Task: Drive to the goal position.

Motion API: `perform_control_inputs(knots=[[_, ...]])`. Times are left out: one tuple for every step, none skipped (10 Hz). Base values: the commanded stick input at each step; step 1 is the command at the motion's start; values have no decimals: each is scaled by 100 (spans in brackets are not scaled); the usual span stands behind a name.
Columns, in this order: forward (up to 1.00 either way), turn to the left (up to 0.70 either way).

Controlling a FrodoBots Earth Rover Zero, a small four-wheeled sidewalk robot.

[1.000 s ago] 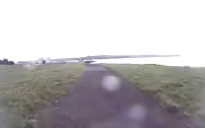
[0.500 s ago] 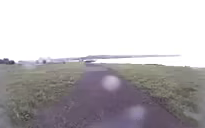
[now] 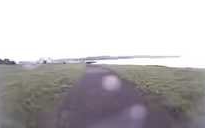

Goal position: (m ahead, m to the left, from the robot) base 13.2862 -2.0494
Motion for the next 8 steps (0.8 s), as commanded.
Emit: perform_control_inputs(knots=[[70, 0], [70, 0], [70, 0], [70, 0], [70, 0], [70, 0], [70, 0], [70, 0]])
